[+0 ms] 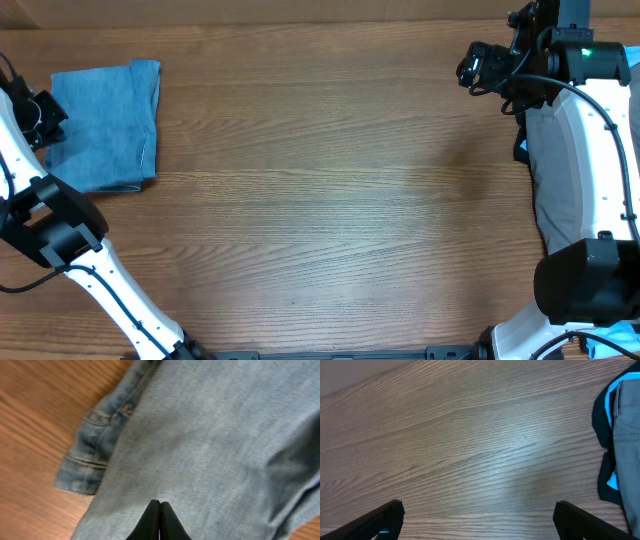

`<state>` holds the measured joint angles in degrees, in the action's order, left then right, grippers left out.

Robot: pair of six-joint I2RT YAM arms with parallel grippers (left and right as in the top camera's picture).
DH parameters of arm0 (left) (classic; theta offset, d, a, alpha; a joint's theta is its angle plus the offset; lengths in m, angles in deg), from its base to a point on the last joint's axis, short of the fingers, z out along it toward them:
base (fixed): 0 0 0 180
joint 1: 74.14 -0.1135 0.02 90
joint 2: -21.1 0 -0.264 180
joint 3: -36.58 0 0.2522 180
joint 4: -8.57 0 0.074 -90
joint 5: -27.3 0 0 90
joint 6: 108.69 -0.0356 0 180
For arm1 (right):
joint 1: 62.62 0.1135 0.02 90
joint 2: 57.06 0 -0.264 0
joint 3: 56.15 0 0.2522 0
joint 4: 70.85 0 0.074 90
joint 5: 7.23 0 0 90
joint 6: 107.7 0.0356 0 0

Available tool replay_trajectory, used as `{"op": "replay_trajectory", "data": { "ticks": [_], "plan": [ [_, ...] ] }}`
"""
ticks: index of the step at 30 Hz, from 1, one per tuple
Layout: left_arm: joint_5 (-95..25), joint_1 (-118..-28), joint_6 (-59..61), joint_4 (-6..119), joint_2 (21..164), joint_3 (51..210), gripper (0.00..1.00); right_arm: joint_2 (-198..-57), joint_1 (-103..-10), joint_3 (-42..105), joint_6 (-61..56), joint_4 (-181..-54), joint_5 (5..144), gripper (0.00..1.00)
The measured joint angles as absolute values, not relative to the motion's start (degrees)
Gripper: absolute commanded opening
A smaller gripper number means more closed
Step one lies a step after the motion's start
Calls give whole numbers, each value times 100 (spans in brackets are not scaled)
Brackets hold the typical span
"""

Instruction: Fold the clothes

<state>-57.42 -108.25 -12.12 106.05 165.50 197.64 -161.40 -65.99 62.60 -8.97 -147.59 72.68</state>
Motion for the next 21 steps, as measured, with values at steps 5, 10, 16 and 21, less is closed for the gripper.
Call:
{"op": "replay_trajectory", "data": {
  "ticks": [5,10,16,21],
  "plan": [
    [-5557,-10827,-1409,10426,16550,19314,4,-16140,-6599,6260,-894,-14759,7268,100],
    [-5452,-10875,-1616,9864,16550,18283,11,-16140,-6599,6260,-894,-14761,7270,100],
    [-5045,-11111,-1752,9112,16279,17369,4,-16140,-6599,6260,-894,-14759,7268,100],
    [-4086,-11537,-1894,9239,16239,17271,4,-16140,-6601,6260,-897,-14761,7268,100]
  ]
}}
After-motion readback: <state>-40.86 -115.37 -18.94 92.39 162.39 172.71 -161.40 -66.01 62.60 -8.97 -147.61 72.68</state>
